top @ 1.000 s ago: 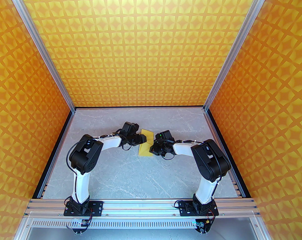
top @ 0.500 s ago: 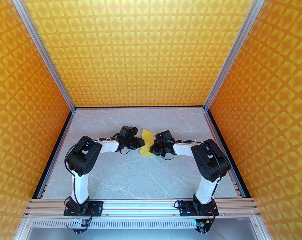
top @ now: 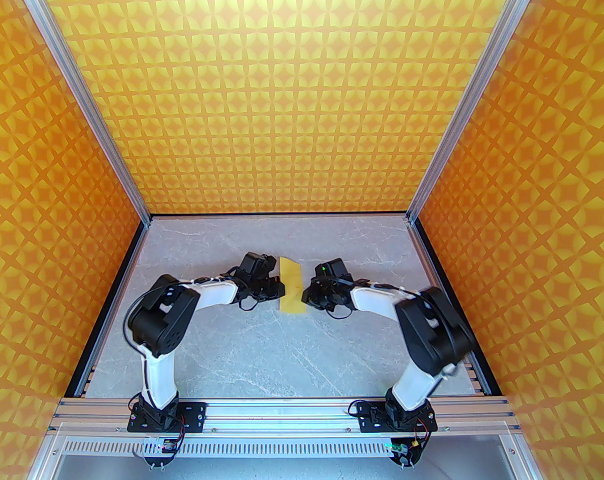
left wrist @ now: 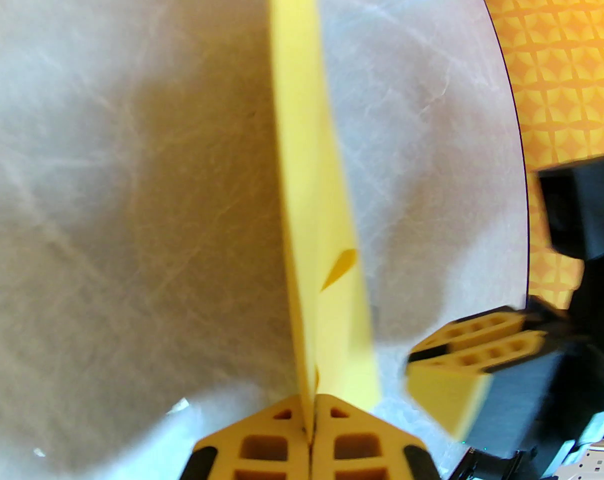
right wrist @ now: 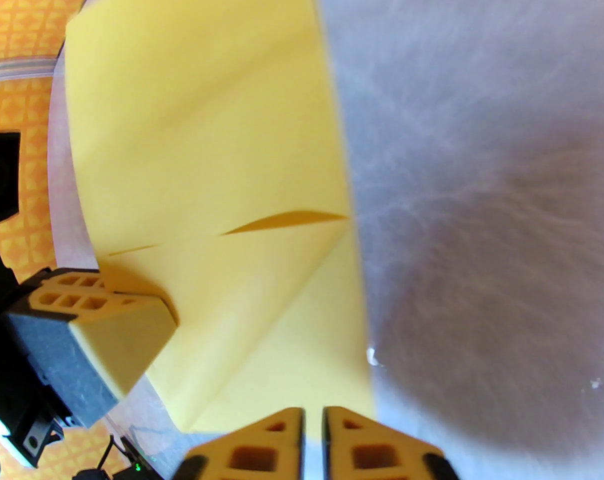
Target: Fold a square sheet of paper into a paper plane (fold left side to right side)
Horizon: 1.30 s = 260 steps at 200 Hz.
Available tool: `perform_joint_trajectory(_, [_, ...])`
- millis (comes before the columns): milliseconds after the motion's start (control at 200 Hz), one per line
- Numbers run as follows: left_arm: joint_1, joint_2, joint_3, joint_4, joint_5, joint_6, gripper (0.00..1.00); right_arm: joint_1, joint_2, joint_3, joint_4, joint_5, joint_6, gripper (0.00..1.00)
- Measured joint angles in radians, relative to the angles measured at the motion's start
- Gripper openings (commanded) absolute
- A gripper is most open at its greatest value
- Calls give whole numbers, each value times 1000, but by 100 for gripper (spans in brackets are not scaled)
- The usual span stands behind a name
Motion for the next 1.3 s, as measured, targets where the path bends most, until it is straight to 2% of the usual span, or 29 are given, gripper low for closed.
perform_joint_trajectory(205, [-4, -156, 48, -183, -158, 80, 0, 0, -230, 10, -75, 196, -66, 98])
perform_joint_trajectory(355, [-43, -248, 134, -407, -420, 152, 0, -8, -328, 9, -95, 296, -89, 99])
perform_joint_trajectory(505, [-125, -233, 243, -622, -699, 165, 0, -50, -360, 6, -124, 349, -93, 98])
perform_joint_trajectory(600, [-193, -146, 341, -774, -876, 136, 0, -81, -372, 1, -144, 368, -93, 99])
perform_joint_trajectory(740, [-271, 69, 541, -977, -1024, 50, 0, -109, -401, -2, -183, 392, -108, 99])
perform_joint_trajectory(875, [-324, 303, 773, -1165, -1078, -33, 0, -123, -441, -10, -209, 418, -119, 99])
perform_joint_trajectory(995, [-355, 435, 908, -1248, -1061, -71, 14, -134, -472, -28, -225, 441, -119, 99])
perform_joint_trajectory(1205, [-365, 455, 932, -1216, -890, -96, 29, -139, -484, -70, -236, 459, -115, 99])
perform_joint_trajectory(1245, [-365, 455, 928, -1192, -850, -99, 32, -139, -485, -78, -234, 452, -115, 96])
perform_joint_trajectory(1300, [-362, 444, 909, -1147, -803, -103, 44, -140, -485, -90, -228, 432, -113, 90])
